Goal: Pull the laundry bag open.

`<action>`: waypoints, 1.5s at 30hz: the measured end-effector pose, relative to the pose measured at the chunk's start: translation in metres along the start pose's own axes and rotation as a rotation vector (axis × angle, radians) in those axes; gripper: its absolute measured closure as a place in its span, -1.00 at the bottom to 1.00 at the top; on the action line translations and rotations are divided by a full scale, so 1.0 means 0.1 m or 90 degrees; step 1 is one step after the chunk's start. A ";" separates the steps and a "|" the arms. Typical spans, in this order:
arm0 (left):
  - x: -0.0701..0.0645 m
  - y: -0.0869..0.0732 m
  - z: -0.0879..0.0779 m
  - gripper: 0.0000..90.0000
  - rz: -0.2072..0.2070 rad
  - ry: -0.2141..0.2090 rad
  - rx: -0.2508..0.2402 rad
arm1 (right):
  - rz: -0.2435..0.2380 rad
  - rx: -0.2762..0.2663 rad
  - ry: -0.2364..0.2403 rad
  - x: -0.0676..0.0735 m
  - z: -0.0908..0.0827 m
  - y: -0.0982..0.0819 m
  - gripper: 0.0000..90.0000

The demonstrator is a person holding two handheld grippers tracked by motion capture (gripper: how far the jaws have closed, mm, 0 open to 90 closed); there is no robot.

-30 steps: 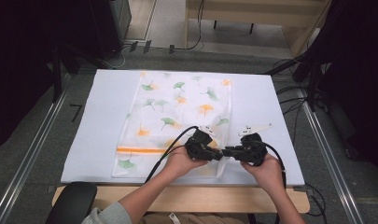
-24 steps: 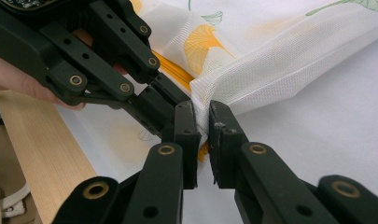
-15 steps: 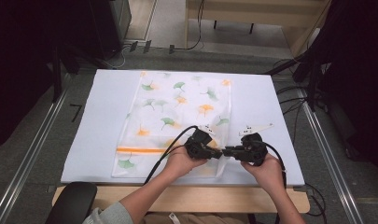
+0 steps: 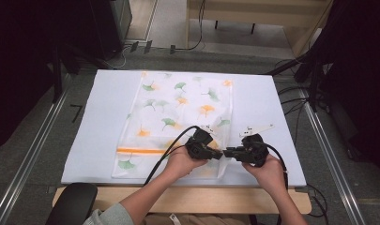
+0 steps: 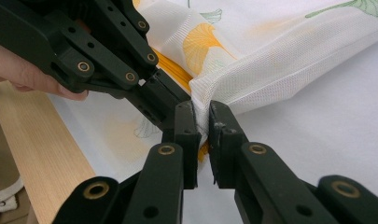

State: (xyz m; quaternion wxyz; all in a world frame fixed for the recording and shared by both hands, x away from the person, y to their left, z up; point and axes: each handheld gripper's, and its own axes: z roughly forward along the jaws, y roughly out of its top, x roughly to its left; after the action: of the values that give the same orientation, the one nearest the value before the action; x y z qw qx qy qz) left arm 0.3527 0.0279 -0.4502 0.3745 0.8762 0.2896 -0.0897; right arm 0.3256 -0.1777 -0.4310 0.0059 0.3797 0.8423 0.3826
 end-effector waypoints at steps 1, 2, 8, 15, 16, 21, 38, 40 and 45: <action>0.00 0.00 0.00 1.00 0.000 0.000 0.002 | 0.000 0.000 0.000 0.00 0.00 0.00 0.89; 0.00 0.01 0.00 1.00 -0.001 0.000 0.003 | 0.000 0.000 0.000 0.00 0.00 0.00 0.89; -0.01 0.02 0.01 1.00 -0.005 0.003 0.008 | -0.001 0.000 -0.004 0.00 -0.01 0.00 0.89; 0.02 0.01 -0.01 1.00 -0.009 0.006 0.012 | 0.000 -0.002 -0.005 0.00 -0.01 0.00 0.90; 0.03 0.01 -0.01 1.00 -0.009 0.007 0.012 | 0.001 -0.001 -0.004 0.00 -0.01 0.00 0.90; 0.09 -0.03 -0.04 1.00 -0.018 0.021 0.024 | 0.000 -0.004 -0.005 0.01 -0.02 0.00 0.89; 0.22 -0.11 -0.12 1.00 -0.041 0.029 0.030 | -0.002 -0.008 -0.007 -0.02 -0.06 -0.01 0.89; 0.21 -0.11 -0.13 1.00 -0.042 0.031 0.029 | -0.002 -0.009 -0.007 -0.03 -0.06 -0.01 0.90; 0.22 -0.11 -0.12 1.00 -0.041 0.033 0.038 | -0.002 -0.007 -0.008 -0.02 -0.06 -0.01 0.89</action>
State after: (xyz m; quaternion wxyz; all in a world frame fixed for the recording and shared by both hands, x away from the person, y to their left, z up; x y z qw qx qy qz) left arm 0.3637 0.0522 -0.4573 0.3374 0.8794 0.3242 -0.0878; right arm 0.3250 -0.1831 -0.4280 0.0137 0.3808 0.8405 0.3852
